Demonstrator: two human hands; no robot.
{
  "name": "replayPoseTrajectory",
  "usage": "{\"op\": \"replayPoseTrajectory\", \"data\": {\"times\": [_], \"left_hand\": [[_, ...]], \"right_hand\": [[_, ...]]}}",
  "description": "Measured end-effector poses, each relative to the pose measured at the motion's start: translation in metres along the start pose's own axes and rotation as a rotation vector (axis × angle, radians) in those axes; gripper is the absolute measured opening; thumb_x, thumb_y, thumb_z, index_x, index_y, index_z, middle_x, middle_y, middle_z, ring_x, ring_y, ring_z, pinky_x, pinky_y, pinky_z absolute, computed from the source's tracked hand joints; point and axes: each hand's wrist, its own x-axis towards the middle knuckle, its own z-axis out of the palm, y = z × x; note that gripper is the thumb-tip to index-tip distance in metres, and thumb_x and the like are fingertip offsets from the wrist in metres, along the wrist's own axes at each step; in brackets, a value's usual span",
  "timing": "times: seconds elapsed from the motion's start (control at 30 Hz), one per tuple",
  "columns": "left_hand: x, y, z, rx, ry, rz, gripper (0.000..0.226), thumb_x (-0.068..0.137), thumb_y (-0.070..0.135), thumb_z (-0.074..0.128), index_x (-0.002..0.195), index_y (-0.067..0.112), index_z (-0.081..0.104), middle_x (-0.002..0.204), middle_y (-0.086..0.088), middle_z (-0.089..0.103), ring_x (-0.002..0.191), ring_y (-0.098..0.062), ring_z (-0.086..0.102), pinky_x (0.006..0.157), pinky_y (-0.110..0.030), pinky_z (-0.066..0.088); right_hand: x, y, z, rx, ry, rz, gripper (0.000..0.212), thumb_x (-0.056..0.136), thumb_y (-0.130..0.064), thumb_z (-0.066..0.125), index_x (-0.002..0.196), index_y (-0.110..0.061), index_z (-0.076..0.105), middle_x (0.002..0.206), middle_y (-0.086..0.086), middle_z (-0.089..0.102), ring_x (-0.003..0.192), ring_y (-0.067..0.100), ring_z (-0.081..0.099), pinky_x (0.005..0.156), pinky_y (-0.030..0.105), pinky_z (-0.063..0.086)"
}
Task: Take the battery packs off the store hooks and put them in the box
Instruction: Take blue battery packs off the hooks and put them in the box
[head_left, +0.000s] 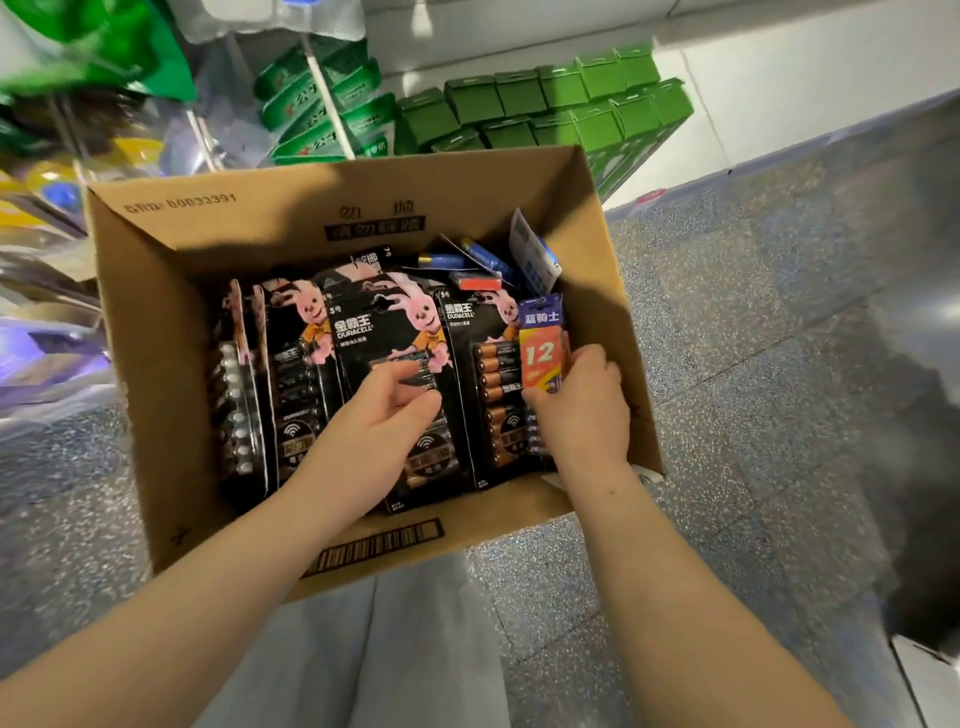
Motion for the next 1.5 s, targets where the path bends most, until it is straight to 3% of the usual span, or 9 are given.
{"op": "replayPoseTrajectory", "data": {"times": [0.17,0.27,0.43,0.63,0.8,0.9,1.03,1.2,1.5], "left_hand": [[0.011,0.009,0.0,-0.049,-0.023,0.019,0.027,0.099,0.04,0.047,0.126,0.041,0.047,0.109,0.028,0.053,0.108,-0.001,0.055,0.1,-0.033,0.044],[0.019,0.012,0.001,-0.156,0.003,0.025,0.026,0.097,0.036,0.053,0.123,0.035,0.052,0.116,0.019,0.059,0.111,-0.004,0.057,0.104,-0.038,0.045],[0.025,0.017,0.002,-0.411,-0.013,-0.066,0.016,0.098,0.029,0.053,0.109,0.025,0.064,0.094,0.009,0.074,0.085,-0.002,0.069,0.08,-0.021,0.052],[0.027,0.009,0.007,-0.315,-0.002,-0.071,0.017,0.099,0.026,0.054,0.091,0.029,0.069,0.08,0.005,0.072,0.068,-0.004,0.066,0.07,-0.026,0.052],[0.024,0.012,0.016,-0.187,0.112,0.001,0.021,0.1,0.028,0.052,0.083,0.032,0.063,0.082,0.005,0.07,0.073,-0.008,0.068,0.071,-0.036,0.055],[0.027,0.007,0.011,-0.274,0.182,-0.084,0.016,0.101,0.03,0.051,0.089,0.028,0.061,0.09,-0.002,0.071,0.09,-0.026,0.069,0.085,-0.049,0.056],[0.026,0.0,0.002,-0.405,0.245,-0.156,0.018,0.104,0.032,0.043,0.094,0.027,0.057,0.095,-0.006,0.068,0.079,-0.02,0.067,0.076,-0.043,0.056],[0.024,-0.003,0.003,-0.524,0.282,-0.147,0.016,0.105,0.034,0.041,0.096,0.028,0.052,0.116,-0.017,0.067,0.107,-0.036,0.066,0.096,-0.056,0.052],[0.029,0.0,0.012,-0.404,0.207,-0.121,0.014,0.105,0.032,0.04,0.097,0.035,0.051,0.11,-0.013,0.068,0.102,-0.038,0.067,0.091,-0.059,0.052]], "right_hand": [[-0.011,-0.003,-0.009,0.012,-0.045,-0.068,0.024,0.09,-0.037,0.061,0.1,-0.016,0.056,0.099,0.003,0.065,0.093,0.026,0.061,0.069,0.03,0.036],[-0.027,-0.015,-0.015,0.341,-0.112,-0.175,0.009,0.091,-0.03,0.062,0.088,-0.022,0.059,0.081,-0.006,0.064,0.076,0.013,0.06,0.067,0.028,0.038],[-0.039,-0.034,-0.012,0.778,-0.511,-0.171,0.019,0.099,-0.017,0.05,0.087,-0.023,0.063,0.066,-0.016,0.066,0.06,-0.004,0.059,0.054,0.012,0.043],[-0.04,-0.036,-0.006,0.84,-0.448,-0.143,0.016,0.096,-0.016,0.056,0.09,-0.024,0.068,0.07,-0.01,0.064,0.053,-0.005,0.057,0.048,0.013,0.045],[-0.035,-0.029,-0.006,0.818,-0.293,-0.051,0.021,0.099,-0.019,0.051,0.088,-0.022,0.069,0.08,0.0,0.067,0.061,0.005,0.059,0.049,0.022,0.048],[-0.015,-0.009,0.002,0.461,-0.034,-0.057,0.022,0.098,-0.026,0.047,0.099,-0.017,0.067,0.097,0.006,0.069,0.086,0.021,0.063,0.075,0.038,0.052],[-0.005,0.0,0.012,0.135,-0.12,0.057,0.045,0.092,-0.031,0.057,0.128,-0.007,0.048,0.123,0.014,0.056,0.109,0.038,0.055,0.094,0.044,0.046],[-0.001,0.004,0.014,0.017,0.064,0.031,0.027,0.09,-0.021,0.06,0.113,-0.011,0.051,0.117,0.011,0.059,0.109,0.036,0.056,0.089,0.045,0.047],[0.004,0.0,0.009,-0.075,-0.032,-0.001,0.037,0.092,-0.033,0.059,0.118,-0.007,0.051,0.118,0.013,0.06,0.109,0.035,0.057,0.087,0.043,0.045]]}}
